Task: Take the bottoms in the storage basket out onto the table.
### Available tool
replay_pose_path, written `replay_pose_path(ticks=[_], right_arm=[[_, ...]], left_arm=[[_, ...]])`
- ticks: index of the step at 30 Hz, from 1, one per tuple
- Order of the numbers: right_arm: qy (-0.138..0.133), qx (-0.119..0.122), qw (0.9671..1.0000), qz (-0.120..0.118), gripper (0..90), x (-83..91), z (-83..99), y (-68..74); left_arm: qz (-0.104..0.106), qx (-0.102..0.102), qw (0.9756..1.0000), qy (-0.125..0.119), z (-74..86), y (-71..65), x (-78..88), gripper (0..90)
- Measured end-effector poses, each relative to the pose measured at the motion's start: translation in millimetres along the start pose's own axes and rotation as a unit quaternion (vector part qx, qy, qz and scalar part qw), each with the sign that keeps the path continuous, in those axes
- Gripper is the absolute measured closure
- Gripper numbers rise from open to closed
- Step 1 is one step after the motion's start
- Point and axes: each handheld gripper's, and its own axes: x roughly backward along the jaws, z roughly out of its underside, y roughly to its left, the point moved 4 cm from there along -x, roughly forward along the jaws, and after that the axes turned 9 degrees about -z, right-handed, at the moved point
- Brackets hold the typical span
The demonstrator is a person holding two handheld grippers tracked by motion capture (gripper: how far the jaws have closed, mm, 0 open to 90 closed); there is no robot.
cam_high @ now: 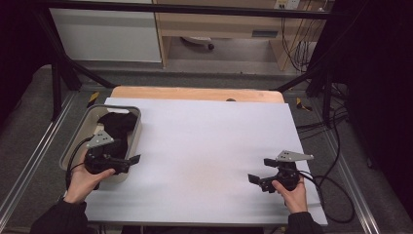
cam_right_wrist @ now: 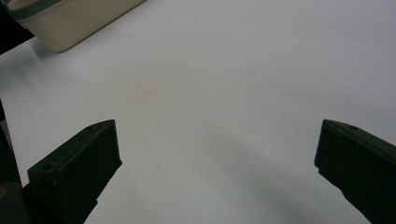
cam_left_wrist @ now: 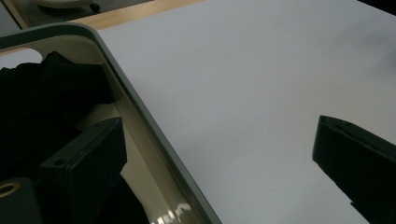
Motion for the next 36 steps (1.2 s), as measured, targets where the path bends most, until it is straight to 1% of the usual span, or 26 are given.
replay_pose_path(ticks=[5,9,12,14,17,24,25,27,32,36], right_arm=[[0.003,0.003,1.0000,0.001,0.6,-0.8,0.6,-0.2],[0.006,0.004,1.0000,0.002,0.6,-1.5,1.3,0.4],[0.005,0.003,1.0000,0.002,0.6,-1.2,1.1,0.3],[0.006,0.004,1.0000,0.003,0.6,-1.1,1.1,0.0],[0.006,0.004,1.0000,0.003,0.6,-1.2,1.1,0.2],[0.006,0.004,1.0000,0.004,0.6,-1.1,1.1,0.3],[0.006,0.005,1.0000,0.004,0.6,-1.1,1.1,0.3],[0.006,0.005,1.0000,0.004,0.6,-1.1,1.1,0.3],[0.005,0.005,1.0000,0.004,0.6,-0.9,1.0,0.3],[0.006,0.006,1.0000,0.004,0.6,-0.9,1.1,0.3]], left_arm=[[-0.007,0.000,1.0000,0.002,-1.3,5.0,2.0,2.7],[-0.014,0.005,0.9999,0.000,-3.7,8.7,3.7,2.7],[-0.020,0.005,0.9998,0.004,-4.6,12.1,4.5,2.7],[-0.028,0.006,0.9996,0.007,-5.2,15.7,4.6,2.8],[-0.030,0.015,0.9994,0.006,-5.9,20.5,5.5,2.8],[-0.042,0.019,0.9989,0.007,-10.1,29.8,6.5,2.9],[-0.046,0.021,0.9987,0.006,-12.0,32.9,6.8,2.9],[-0.051,0.021,0.9984,0.008,-13.2,36.1,6.6,2.9],[-0.060,0.027,0.9977,0.015,-14.3,44.6,4.0,2.9],[-0.070,0.029,0.9970,0.016,-17.1,52.4,2.6,2.9]])
